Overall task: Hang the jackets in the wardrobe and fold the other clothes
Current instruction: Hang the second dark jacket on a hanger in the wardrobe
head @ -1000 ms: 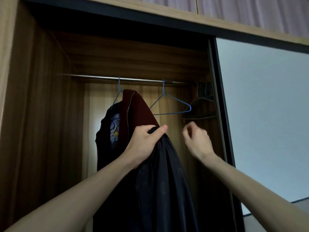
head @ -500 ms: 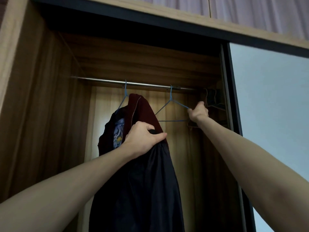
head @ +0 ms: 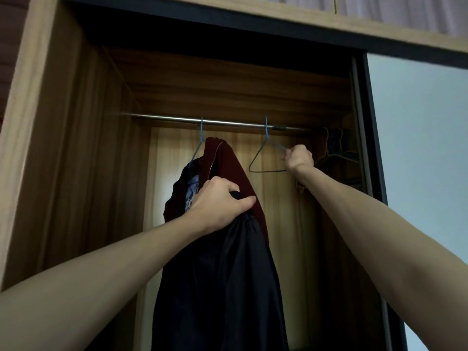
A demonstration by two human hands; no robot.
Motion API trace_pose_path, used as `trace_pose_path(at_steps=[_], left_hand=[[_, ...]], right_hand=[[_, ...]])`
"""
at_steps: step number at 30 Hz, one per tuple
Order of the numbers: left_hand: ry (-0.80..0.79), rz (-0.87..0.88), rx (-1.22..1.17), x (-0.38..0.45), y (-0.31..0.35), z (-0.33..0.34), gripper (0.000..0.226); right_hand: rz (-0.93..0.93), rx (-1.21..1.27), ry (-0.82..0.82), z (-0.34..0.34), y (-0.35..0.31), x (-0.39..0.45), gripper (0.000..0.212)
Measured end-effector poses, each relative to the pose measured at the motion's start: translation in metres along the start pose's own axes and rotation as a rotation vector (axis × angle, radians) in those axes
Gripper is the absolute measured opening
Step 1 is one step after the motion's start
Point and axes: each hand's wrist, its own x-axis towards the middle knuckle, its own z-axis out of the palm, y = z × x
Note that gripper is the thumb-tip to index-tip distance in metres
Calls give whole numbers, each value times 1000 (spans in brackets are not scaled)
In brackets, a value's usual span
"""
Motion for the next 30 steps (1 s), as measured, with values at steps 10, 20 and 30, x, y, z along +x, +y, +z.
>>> trace_pose_path(at_steps=[10,20,30], left_hand=[[12,12,65,-11,6,-6,58],[85,23,73,-31,1,-14,59],[53,44,-20,-64,-6,-4,57]], right_hand=[[-50,25,77,-9,-18,-14,36],[-183,167,135,-39,29,-122,33],[74,271,-107,-61,83,-205,18]])
